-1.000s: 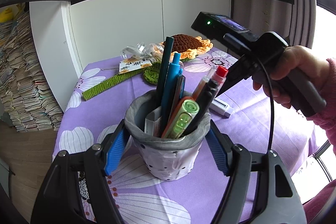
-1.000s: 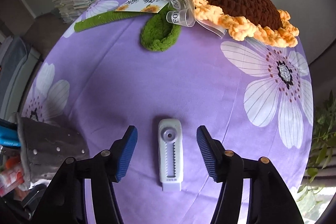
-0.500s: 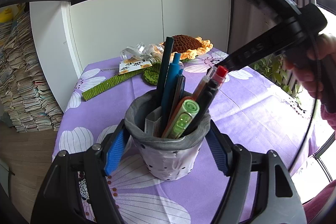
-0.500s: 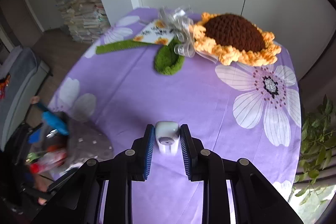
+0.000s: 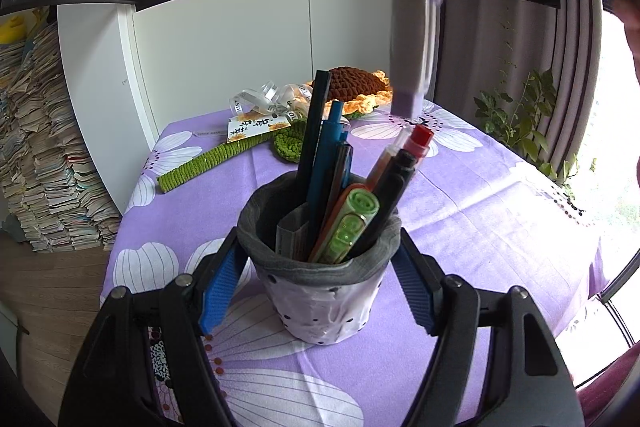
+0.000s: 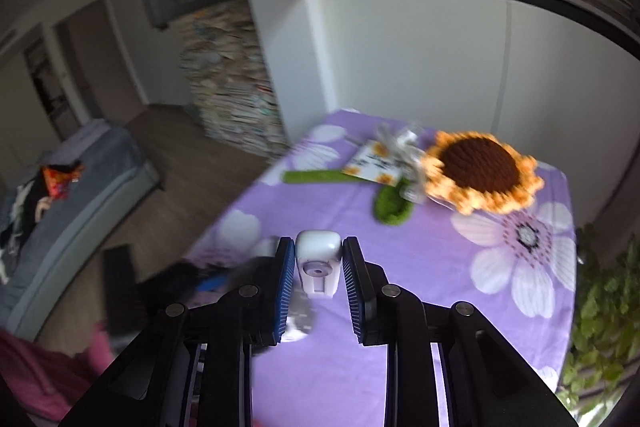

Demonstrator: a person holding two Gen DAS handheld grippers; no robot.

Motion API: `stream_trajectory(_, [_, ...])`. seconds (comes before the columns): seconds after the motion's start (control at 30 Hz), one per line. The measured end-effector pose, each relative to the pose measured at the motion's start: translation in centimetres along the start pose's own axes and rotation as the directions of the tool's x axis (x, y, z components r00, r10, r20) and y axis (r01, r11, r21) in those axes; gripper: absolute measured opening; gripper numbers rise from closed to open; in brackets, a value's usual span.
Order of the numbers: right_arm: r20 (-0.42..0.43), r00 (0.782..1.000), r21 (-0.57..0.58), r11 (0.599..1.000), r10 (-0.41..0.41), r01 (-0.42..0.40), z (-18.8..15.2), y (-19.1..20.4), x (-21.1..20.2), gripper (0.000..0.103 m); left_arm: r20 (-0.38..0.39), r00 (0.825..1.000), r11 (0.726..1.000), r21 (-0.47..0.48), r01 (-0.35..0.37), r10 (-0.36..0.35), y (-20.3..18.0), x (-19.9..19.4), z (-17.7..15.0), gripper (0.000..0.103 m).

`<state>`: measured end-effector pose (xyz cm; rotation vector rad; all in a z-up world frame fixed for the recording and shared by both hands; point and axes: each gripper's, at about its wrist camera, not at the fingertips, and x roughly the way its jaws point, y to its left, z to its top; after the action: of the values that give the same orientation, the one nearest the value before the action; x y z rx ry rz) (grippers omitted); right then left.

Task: Organize stationery
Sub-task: 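Lower the correction-tape dispenser into the cup and open the right gripper, then set the filled pen holder cup on the table with the left gripper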

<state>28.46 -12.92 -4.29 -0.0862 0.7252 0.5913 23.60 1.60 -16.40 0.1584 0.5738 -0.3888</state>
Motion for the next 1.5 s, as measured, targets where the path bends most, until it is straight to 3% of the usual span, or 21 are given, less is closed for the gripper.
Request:
stream_trajectory(0.13, [0.032, 0.996, -0.057, 0.995, 0.079, -0.078, 0.6, 2.3, -0.8, 0.026, 0.0, 1.0, 1.0, 0.0, -0.001, 0.001, 0.0, 0.0, 0.0, 0.072])
stream_trajectory(0.27, [0.0, 0.993, -0.085, 0.989, 0.121, -0.12, 0.5, 3.5, 1.0, 0.026, 0.001, 1.0, 1.0, 0.0, -0.001, 0.001, 0.1, 0.0, 0.0, 0.072])
stream_trajectory(0.5, [-0.116, 0.988, -0.087, 0.99, 0.102, -0.113, -1.2, 3.7, 5.8, 0.026, 0.002, 1.0, 1.0, 0.008, -0.001, 0.001, 0.1, -0.1, 0.0, 0.072])
stream_trajectory(0.73, [-0.144, 0.983, -0.072, 0.99, 0.11, -0.122, -1.8, 3.1, 6.3, 0.026, 0.011, 1.0, 0.999, 0.033, -0.014, 0.013, -0.3, -0.1, -0.3, 0.072])
stream_trajectory(0.97, [-0.219, 0.956, 0.001, 0.98, 0.194, -0.198, -2.1, 2.3, 7.5, 0.026, 0.01, 1.0, 0.999, 0.035, -0.014, 0.013, -0.3, -0.2, -0.3, 0.072])
stream_trajectory(1.17, [-0.146, 0.966, 0.032, 0.977, 0.215, -0.213, -1.9, 1.4, 5.1, 0.027, 0.007, 1.0, 0.999, 0.035, -0.013, 0.013, -0.2, -0.1, -0.3, 0.072])
stream_trajectory(1.2, [-0.125, 0.971, 0.034, 0.979, 0.206, -0.203, -1.9, 1.3, 4.5, 0.028, 0.007, 1.0, 0.999, 0.035, -0.013, 0.012, -0.2, -0.2, -0.3, 0.072])
stream_trajectory(1.27, [-0.074, 0.984, 0.037, 0.986, 0.163, -0.161, -2.4, 0.7, 3.2, 0.047, 0.005, 1.0, 0.999, 0.037, -0.014, 0.014, -0.3, -0.2, -0.3, 0.071])
stream_trajectory(1.3, [-0.049, 0.989, 0.047, 0.99, 0.139, -0.137, -2.7, 0.4, 2.6, 0.05, 0.004, 1.0, 0.999, 0.037, -0.012, 0.012, -0.2, -0.2, -0.3, 0.072])
stream_trajectory(1.4, [-0.005, 0.996, 0.1, 0.991, 0.093, -0.092, -4.5, -0.8, 1.4, 0.052, -0.002, 1.0, 1.0, 0.03, -0.002, 0.002, -0.3, -0.2, -0.2, 0.079])
stream_trajectory(1.5, [-0.02, 0.997, 0.195, 0.978, 0.073, -0.068, -6.8, -2.7, 1.2, 0.052, 0.01, 1.0, 0.999, 0.034, -0.015, 0.015, -0.4, -0.1, 0.1, 0.081])
